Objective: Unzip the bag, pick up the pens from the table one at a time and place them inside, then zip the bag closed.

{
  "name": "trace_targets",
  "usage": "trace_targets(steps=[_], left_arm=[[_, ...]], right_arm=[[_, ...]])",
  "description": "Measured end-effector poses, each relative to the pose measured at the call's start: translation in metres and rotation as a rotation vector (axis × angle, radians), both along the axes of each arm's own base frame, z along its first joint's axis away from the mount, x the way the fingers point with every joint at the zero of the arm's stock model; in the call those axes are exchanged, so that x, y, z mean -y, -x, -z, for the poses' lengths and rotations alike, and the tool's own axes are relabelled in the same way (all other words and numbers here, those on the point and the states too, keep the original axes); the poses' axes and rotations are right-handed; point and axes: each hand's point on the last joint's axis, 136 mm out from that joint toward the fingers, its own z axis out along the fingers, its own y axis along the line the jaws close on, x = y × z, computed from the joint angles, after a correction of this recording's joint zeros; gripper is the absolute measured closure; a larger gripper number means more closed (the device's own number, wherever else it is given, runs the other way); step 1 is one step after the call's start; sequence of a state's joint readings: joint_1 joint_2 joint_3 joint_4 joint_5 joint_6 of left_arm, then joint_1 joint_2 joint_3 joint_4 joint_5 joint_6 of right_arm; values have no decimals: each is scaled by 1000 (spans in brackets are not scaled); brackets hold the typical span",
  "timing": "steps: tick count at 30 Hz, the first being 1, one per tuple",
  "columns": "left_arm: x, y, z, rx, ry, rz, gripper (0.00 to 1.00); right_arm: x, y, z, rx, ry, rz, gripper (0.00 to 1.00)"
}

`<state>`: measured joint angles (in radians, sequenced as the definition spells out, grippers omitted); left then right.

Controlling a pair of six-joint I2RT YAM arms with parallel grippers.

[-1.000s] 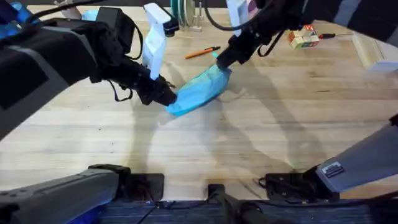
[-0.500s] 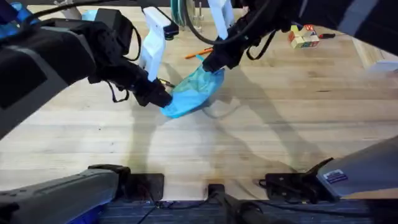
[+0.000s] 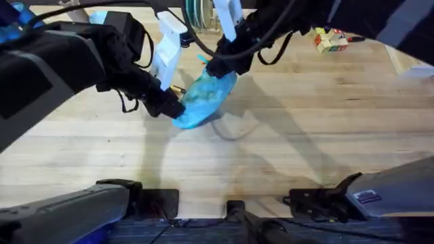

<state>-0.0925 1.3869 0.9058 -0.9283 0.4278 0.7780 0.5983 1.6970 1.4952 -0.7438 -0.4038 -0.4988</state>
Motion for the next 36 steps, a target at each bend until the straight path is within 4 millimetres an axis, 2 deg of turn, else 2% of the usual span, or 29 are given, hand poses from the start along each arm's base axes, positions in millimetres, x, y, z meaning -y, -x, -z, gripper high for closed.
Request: trace_targets(steps=[10, 18, 21, 22, 24, 28, 29, 30, 36], left_arm=[[-4, 3, 3, -11, -22, -4, 958], [-4, 3, 4, -13, -26, -4, 958], [-4, 3, 4, -13, -26, -4, 959], [-4, 3, 4, -13, -26, -4, 959], [-4, 3, 3, -11, -26, -4, 959], [-1, 0, 2, 0, -6, -1, 959], [3, -2, 0, 9, 18, 3, 959], [11, -10, -7, 47, 67, 14, 959], [14, -8, -9, 40, 80, 20, 959]], right_arm=[[-28, 9, -16, 68, -62, -67, 970], [-34, 9, -20, 78, -88, -81, 970], [-34, 10, -20, 76, -91, -83, 920], [-34, 10, -20, 74, -92, -85, 887], [-34, 11, -21, 62, -101, -88, 704], [-29, 10, -20, 40, -109, -80, 130], [-23, 1, -23, 38, -131, -62, 8], [-17, -5, -27, 29, -156, -51, 6], [5, -24, -28, 23, -172, 8, 6]])
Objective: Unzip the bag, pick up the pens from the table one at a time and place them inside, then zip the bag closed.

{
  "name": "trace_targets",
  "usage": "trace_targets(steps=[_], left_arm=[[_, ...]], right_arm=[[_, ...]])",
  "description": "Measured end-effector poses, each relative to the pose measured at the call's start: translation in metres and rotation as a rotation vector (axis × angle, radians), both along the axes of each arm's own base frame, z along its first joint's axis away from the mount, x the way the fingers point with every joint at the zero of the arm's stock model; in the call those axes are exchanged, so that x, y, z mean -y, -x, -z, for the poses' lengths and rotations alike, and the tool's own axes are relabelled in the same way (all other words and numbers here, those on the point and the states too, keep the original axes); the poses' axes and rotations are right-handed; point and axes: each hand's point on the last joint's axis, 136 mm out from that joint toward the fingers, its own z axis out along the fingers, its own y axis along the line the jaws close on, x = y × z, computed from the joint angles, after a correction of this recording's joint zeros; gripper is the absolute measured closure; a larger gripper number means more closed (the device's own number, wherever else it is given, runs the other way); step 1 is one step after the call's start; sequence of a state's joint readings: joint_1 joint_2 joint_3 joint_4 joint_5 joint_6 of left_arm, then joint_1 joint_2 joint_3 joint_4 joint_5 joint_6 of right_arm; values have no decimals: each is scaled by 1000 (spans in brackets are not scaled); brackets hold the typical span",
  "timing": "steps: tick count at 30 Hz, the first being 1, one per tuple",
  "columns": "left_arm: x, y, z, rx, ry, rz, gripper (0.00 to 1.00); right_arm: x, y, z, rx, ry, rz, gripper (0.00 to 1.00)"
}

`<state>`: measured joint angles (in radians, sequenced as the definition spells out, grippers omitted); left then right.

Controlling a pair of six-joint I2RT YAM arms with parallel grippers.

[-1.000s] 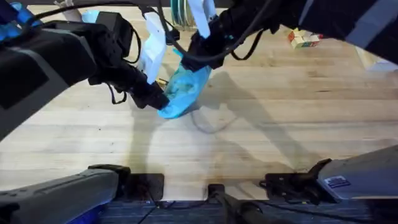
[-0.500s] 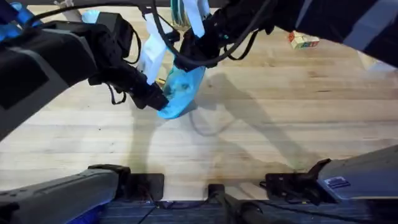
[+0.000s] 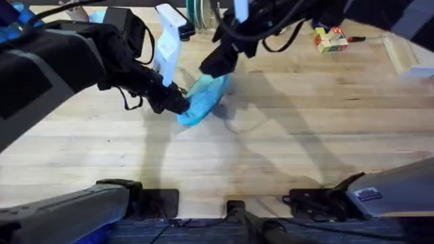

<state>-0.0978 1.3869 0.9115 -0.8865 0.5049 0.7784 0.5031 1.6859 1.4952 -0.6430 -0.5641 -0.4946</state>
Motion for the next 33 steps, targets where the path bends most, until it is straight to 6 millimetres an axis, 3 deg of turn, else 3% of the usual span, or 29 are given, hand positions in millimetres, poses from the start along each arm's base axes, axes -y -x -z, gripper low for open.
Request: trace_targets(steps=[4, 18, 19, 22, 33], left_arm=[[0, 0, 0, 0, 0, 0, 959], [0, 0, 0, -1, 0, 0, 958], [0, 0, 0, -1, 0, 0, 958], [0, 0, 0, -1, 0, 0, 958], [0, 1, 0, -3, 3, 1, 958]], right_arm=[[14, -12, -1, 0, -3, 40, 6], [28, -25, 3, 15, 30, 101, 6], [40, -36, 9, 17, 88, 198, 6], [49, -44, 13, -17, 106, 296, 5], [98, -72, 16, -253, 18, 715, 6]])
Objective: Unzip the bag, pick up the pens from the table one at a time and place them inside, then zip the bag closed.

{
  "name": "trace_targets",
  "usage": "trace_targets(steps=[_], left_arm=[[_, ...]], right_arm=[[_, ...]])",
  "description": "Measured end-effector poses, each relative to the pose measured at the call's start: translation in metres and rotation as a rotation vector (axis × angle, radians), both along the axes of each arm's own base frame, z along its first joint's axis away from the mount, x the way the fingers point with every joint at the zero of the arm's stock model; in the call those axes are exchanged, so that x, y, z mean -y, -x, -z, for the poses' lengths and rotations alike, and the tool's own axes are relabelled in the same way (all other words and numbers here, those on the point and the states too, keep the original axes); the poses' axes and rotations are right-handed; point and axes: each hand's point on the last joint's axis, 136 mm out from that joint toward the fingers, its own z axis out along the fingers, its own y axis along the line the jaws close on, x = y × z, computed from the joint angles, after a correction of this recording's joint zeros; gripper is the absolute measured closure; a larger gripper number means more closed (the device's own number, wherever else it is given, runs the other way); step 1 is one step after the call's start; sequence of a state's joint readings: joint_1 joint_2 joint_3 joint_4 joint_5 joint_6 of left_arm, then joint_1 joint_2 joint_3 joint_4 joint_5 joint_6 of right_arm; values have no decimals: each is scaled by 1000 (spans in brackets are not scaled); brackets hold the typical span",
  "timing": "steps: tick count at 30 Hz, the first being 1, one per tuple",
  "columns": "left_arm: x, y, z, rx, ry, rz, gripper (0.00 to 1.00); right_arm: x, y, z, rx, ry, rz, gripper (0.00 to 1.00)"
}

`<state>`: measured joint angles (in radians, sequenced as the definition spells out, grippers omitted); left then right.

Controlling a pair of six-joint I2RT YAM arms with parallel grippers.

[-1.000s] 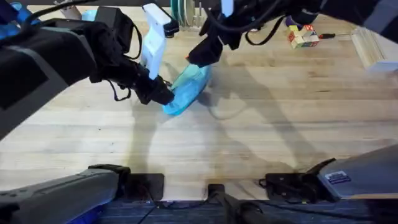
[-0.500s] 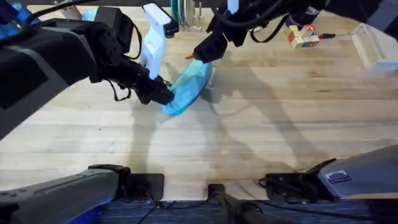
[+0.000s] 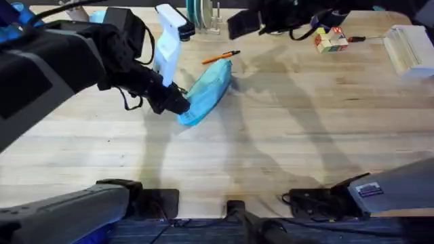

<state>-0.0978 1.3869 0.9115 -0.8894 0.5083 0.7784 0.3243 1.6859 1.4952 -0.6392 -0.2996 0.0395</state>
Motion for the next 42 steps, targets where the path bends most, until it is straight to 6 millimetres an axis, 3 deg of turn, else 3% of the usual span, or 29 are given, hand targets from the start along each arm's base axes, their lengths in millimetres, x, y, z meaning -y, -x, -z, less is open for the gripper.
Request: trace_targets(steps=[4, 10, 24, 35, 42], left_arm=[[0, 0, 0, 0, 0, 0, 958], [0, 0, 0, 0, 0, 0, 958], [0, 0, 0, 0, 1, 0, 959], [0, 0, 0, 0, 1, 0, 957], [0, 0, 0, 0, 1, 0, 958]], right_arm=[[13, -8, 2, -42, -39, 99, 5], [12, -9, 11, -87, -54, 130, 6], [12, -6, 12, -129, -70, 164, 6], [9, -18, -35, -113, -163, 257, 5], [12, -7, -27, -216, -173, 328, 5]])
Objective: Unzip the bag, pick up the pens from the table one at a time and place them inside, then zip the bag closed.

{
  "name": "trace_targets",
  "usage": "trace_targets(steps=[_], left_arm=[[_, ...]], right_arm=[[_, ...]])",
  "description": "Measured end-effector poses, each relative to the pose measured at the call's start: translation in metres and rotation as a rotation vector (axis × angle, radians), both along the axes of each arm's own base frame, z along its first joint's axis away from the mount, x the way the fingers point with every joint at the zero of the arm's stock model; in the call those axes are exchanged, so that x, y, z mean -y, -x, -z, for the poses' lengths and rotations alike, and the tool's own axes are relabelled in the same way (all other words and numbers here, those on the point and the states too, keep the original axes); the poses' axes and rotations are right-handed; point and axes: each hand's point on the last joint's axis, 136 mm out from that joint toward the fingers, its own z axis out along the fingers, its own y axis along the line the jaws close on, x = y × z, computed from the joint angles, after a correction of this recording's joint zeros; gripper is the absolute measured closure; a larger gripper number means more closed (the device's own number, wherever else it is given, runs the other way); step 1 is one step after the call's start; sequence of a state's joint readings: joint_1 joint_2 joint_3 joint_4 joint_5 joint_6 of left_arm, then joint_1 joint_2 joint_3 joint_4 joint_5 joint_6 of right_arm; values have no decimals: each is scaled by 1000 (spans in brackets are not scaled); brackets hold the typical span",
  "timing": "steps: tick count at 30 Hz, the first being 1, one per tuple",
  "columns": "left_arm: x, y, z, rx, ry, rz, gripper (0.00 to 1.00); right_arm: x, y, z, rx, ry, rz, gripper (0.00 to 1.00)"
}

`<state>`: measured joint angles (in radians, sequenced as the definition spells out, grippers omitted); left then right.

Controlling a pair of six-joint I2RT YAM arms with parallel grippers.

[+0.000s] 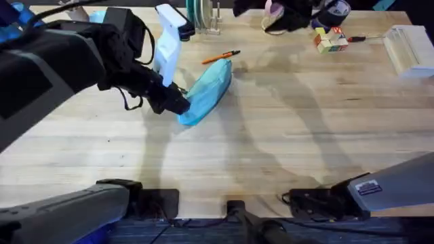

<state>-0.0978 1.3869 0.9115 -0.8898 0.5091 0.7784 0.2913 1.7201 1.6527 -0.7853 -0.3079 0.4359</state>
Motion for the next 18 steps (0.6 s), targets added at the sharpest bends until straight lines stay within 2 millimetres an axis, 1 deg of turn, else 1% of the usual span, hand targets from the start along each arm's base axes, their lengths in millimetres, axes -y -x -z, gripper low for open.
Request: trace_targets(steps=[4, 8, 13, 18], left_arm=[[0, 0, 0, 0, 0, 0, 958], [0, 0, 0, 0, 0, 0, 958], [0, 0, 0, 0, 0, 0, 958], [0, 0, 0, 0, 0, 0, 959]], right_arm=[[1, 5, 19, -94, 12, 17, 5], [-2, 0, 36, -164, 29, 22, 5], [-6, -7, 41, -205, 41, 21, 5], [-6, -9, 47, -227, 48, 21, 5]])
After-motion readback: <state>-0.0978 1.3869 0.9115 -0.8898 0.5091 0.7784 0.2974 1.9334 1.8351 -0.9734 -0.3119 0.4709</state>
